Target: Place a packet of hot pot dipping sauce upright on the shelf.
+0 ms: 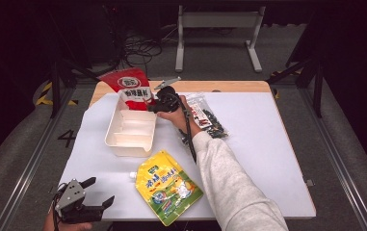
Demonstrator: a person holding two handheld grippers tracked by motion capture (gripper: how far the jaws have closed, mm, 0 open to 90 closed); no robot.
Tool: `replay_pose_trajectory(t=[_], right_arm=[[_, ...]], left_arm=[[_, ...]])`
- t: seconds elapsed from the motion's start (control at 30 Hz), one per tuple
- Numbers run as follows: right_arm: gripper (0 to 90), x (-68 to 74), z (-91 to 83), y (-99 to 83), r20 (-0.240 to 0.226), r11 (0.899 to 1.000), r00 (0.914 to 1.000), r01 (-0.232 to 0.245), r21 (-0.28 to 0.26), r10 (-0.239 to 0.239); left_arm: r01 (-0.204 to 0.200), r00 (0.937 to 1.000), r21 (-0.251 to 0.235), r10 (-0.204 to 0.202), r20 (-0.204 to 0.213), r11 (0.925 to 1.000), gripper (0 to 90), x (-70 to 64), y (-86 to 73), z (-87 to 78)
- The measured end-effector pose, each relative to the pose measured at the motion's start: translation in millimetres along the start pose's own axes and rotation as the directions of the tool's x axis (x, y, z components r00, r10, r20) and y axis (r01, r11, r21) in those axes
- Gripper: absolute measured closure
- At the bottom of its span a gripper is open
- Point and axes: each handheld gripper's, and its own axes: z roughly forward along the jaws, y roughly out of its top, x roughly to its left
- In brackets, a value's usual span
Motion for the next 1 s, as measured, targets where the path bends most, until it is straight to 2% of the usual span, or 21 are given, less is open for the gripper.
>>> replay_pose_trajectory(t=[0.07, 0.13, 0.17, 0.23, 0.37, 0.53, 0.67, 0.77, 0.83, 0.87, 0.9, 0.97, 1.0], right_arm=[[53.1, -1.5, -5.5, -3.4, -0.036, 1.000, 0.9991, -0.022, -0.020, 0.021], [66.8, -0.8, -12.2, -5.9, -0.028, 0.999, 0.9995, 0.016, -0.034, -0.017], [70.5, -1.1, -14.6, -6.4, -0.021, 0.999, 0.9994, 0.025, -0.044, -0.026], [72.9, -0.7, -16.3, -6.5, -0.019, 0.998, 0.9990, 0.040, -0.051, -0.041], [76.4, 3.5, -11.6, -4.8, 0.003, 0.997, 0.9978, 0.066, -0.028, -0.066], [78.2, 1.9, -4.1, -2.5, -0.012, 0.999, 0.9993, 0.035, 0.001, -0.035], [79.3, 0.4, 6.7, -3.5, 0.009, 0.998, 0.9994, 0.034, 0.054, -0.034], [77.2, -1.4, 6.1, -4.1, 0.008, 0.999, 0.9999, 0.010, 0.037, -0.010], [64.3, 0.2, 3.2, -4.5, 0.045, 1.000, 0.9990, -0.005, 0.011, 0.004], [58.7, -0.7, -0.3, -4.4, 0.036, 1.000, 0.9991, -0.022, -0.020, 0.023], [56.9, -1.1, -4.5, -4.3, 0.008, 0.999, 0.9993, -0.035, -0.041, 0.035], [57.7, 2.9, -11.3, -4.5, 0.057, 1.000, 0.9983, -0.005, -0.031, 0.006], [58.1, 5.5, -15.3, -5.9, 0.066, 0.999, 0.9976, 0.020, -0.032, -0.017]], left_arm=[[0.007, 1.0000, 0.000, -0.007, 0.000, 1.0000, 9.4, -0.5, -0.5, 0.1], [0.003, 1.0000, 0.004, -0.003, 0.000, 1.0000, 9.6, -0.7, -0.3, 0.4], [0.005, 1.0000, 0.005, -0.005, 0.003, 1.0000, 9.7, -1.3, -0.2, 0.7], [-0.003, 1.0000, 0.007, 0.003, 0.002, 1.0000, 9.8, -2.0, 0.6, 1.0], [0.001, 1.0000, 0.008, -0.001, 0.001, 1.0000, 9.8, -2.0, 0.7, 1.3], [-0.001, 1.0000, 0.010, 0.001, 0.010, 0.9999, 9.7, -1.5, 0.8, 2.4], [-0.002, 1.0000, 0.005, 0.002, 0.009, 1.0000, 9.6, -1.7, 0.4, 0.7], [0.003, 1.0000, -0.001, -0.003, 0.007, 1.0000, 9.4, -0.1, -0.3, -0.1], [0.008, 1.0000, 0.002, -0.008, 0.004, 1.0000, 9.4, 0.2, -0.9, 1.1], [0.006, 1.0000, 0.005, -0.006, 0.006, 1.0000, 9.4, 0.2, -0.9, 1.1], [0.006, 1.0000, 0.006, -0.006, 0.005, 1.0000, 9.4, 0.0, -0.8, 1.1], [0.008, 1.0000, 0.002, -0.008, 0.000, 1.0000, 9.5, -0.3, -0.4, 0.8], [0.007, 1.0000, 0.000, -0.007, -0.004, 1.0000, 9.5, -0.5, -0.3, 0.7]])
